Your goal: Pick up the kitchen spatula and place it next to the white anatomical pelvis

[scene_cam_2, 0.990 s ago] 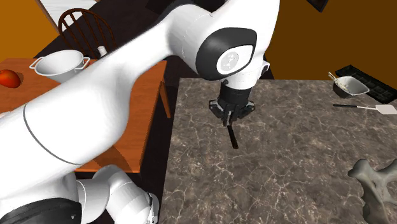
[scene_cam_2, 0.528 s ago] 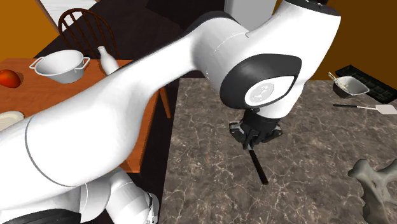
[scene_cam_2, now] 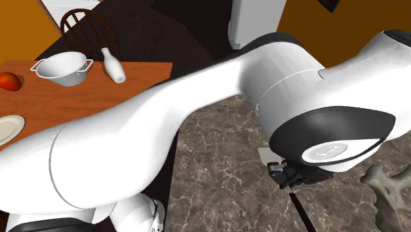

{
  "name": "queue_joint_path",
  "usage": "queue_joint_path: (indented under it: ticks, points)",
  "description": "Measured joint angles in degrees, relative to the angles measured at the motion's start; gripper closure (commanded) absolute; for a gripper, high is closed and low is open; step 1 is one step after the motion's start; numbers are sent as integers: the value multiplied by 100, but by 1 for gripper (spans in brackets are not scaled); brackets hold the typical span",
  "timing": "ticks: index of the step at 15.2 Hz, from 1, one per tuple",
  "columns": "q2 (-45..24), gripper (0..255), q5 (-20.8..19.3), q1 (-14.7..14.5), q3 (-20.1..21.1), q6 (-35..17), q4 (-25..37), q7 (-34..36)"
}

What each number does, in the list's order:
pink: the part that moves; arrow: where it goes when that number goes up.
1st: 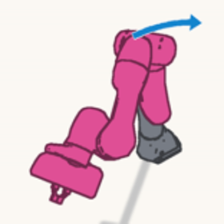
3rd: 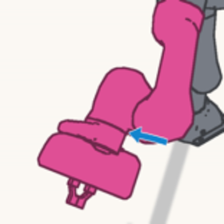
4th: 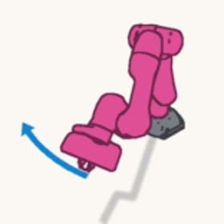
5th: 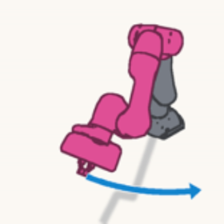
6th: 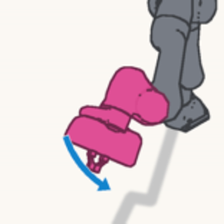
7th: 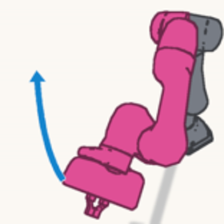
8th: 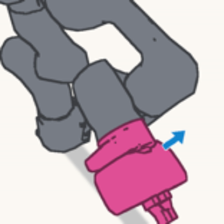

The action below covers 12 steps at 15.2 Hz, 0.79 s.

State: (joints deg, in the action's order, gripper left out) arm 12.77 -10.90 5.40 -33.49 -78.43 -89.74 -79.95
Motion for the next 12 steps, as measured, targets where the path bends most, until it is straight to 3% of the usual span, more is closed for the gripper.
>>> queue_joint_path:
  ticks: [4, 8, 12]
  points:
    - [-600, 255, 272, 223, -584, -31, 562, -794]
    - [-1434, 255, 823, 628, -1164, -44, 1237, -1687]
    - [-2503, 255, 1658, 1392, -1524, 198, 2267, -2544]
